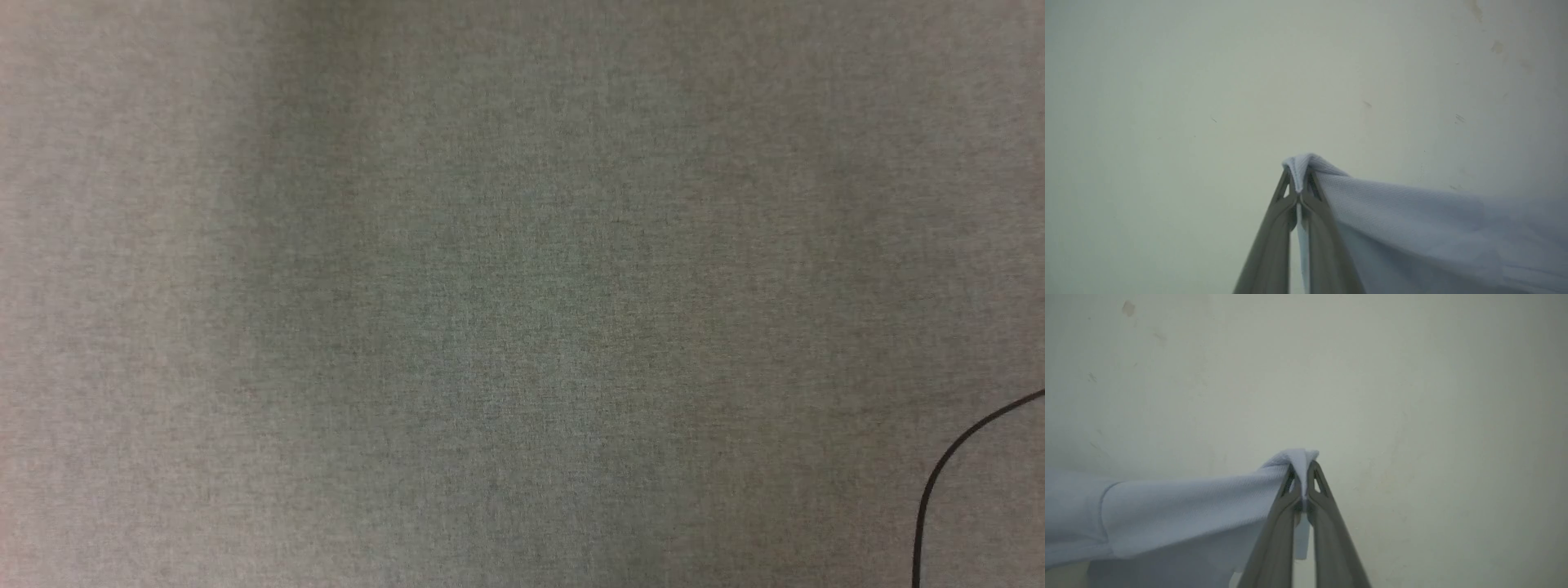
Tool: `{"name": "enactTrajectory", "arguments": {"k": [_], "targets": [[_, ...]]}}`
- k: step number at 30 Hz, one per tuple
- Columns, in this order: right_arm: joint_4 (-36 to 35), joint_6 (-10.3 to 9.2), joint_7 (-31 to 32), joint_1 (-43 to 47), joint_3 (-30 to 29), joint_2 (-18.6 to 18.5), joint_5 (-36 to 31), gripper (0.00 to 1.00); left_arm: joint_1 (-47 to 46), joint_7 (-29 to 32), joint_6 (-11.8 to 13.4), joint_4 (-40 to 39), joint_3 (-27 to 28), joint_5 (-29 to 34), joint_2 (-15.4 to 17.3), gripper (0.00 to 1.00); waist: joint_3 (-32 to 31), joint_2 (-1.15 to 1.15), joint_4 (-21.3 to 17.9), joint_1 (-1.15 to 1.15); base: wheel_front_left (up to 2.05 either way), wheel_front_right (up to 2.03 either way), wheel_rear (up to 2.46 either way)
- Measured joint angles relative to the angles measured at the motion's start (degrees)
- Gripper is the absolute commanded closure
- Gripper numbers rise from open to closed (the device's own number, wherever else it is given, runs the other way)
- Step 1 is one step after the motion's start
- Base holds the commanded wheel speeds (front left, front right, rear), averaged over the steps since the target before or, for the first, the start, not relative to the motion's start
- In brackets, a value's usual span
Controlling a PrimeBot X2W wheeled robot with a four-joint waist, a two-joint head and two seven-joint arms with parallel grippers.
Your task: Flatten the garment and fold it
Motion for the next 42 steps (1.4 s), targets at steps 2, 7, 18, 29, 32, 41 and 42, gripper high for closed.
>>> {"name": "enactTrajectory", "arguments": {"k": [2,7,18,29,32,41,42], "targets": [[0.9,0.0,-0.8,0.4,1.2,0.1,0.4,1.0,0.5,-1.2,0.0,1.3,-0.8,0.1,-0.7,1.0,1.1,0.0,0.1,0.0,0.0,0.0,0.0],[1.8,0.0,-2.7,6.3,3.6,0.2,1.9,1.0,7.9,-4.0,-0.3,3.4,-2.9,0.6,-2.0,1.0,1.7,0.0,0.7,0.0,0.0,0.0,0.0],[-4.5,0.0,-1.7,35.4,8.7,-5.1,5.9,1.0,37.5,-5.4,0.4,0.9,-4.9,0.9,-3.0,1.0,-6.1,0.0,1.8,-0.03,0.0,0.0,0.0],[-13.5,0.08,10.3,60.2,4.8,-9.5,12.6,1.0,60.8,3.7,-0.2,-8.5,-4.7,-2.2,1.6,1.0,-16.8,0.0,2.4,-0.04,0.0,0.0,0.0],[-16.5,0.08,14.0,66.5,2.9,-10.5,14.3,1.0,66.2,6.9,-0.3,-11.7,-5.0,-3.4,2.3,1.0,-19.4,0.0,2.6,-0.04,0.0,0.0,0.0],[-26.3,0.08,25.2,82.1,-6.2,-11.3,18.0,1.0,79.5,10.5,0.5,-20.7,-3.4,-6.6,3.5,1.0,-25.3,0.0,3.4,-0.03,0.0,0.0,0.0],[-27.7,0.08,26.5,83.8,-7.2,-11.2,18.2,1.0,80.6,10.5,0.9,-21.8,-3.1,-7.0,3.5,1.0,-25.8,0.0,3.5,-0.03,0.0,0.0,0.0]]}}
